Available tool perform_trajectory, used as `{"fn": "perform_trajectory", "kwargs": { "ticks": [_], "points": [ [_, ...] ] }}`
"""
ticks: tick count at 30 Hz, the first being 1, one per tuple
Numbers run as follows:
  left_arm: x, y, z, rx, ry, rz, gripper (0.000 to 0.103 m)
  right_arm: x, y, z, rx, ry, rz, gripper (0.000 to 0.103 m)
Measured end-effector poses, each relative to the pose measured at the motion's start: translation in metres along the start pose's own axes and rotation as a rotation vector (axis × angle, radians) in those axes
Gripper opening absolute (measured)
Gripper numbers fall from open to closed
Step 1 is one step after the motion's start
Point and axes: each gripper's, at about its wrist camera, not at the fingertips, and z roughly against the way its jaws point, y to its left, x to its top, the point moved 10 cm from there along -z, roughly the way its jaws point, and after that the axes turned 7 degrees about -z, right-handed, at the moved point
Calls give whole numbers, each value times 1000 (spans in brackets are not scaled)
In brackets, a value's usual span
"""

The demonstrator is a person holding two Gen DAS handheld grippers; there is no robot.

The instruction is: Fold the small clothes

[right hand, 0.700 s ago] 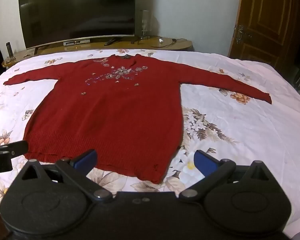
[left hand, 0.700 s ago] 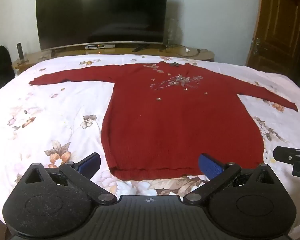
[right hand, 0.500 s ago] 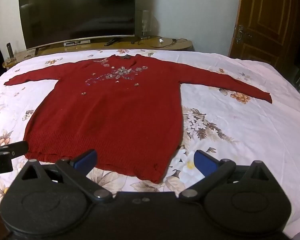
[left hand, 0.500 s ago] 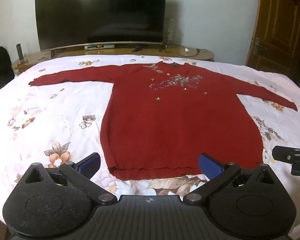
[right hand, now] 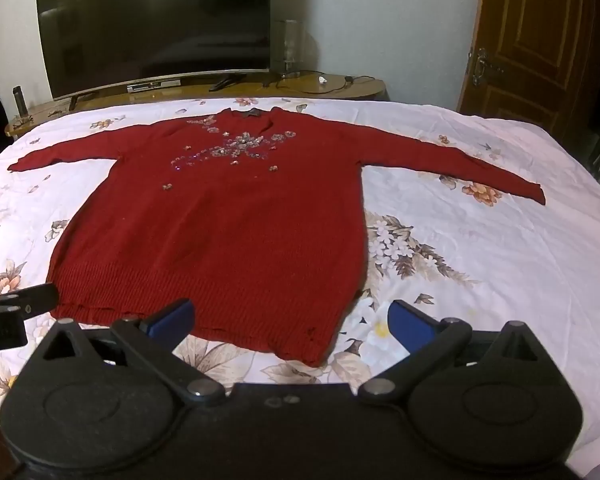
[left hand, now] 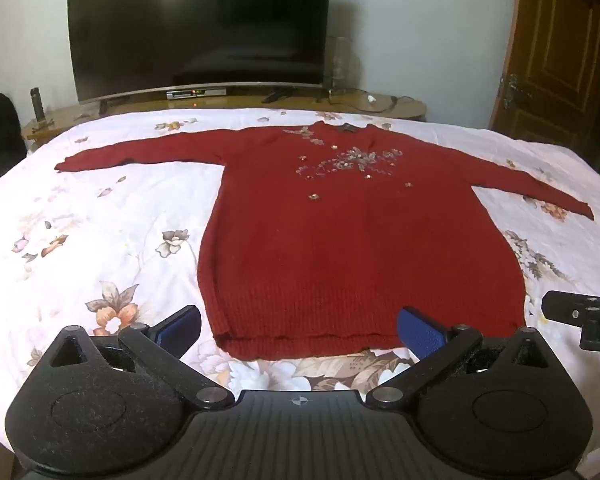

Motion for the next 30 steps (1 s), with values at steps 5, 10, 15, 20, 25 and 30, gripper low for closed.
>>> {"fn": "perform_trajectory", "kwargs": {
  "ticks": [5, 10, 15, 20, 25, 30],
  "points": [
    [1, -1, -1, -3, 1, -3, 103, 0, -1, -1, -3, 6, 1, 102],
    [1, -2, 0, -4, -2, -8, 103, -1, -2, -2, -4, 8, 0, 102],
    [1, -1, 0, -7, -2, -6, 103, -1, -2, -1, -4, 8, -1, 103],
    [1, -1, 0, -6, -3, -6, 103, -2, -3, -1, -4, 8, -1, 102],
    [1, -1, 0, -6, -4, -6, 103, -1, -2, -1, -3, 8, -1, 102],
    [1, -2, 1, -4, -5, -6, 103, -2, -3, -1, -2, 5, -2, 102]
  ]
}}
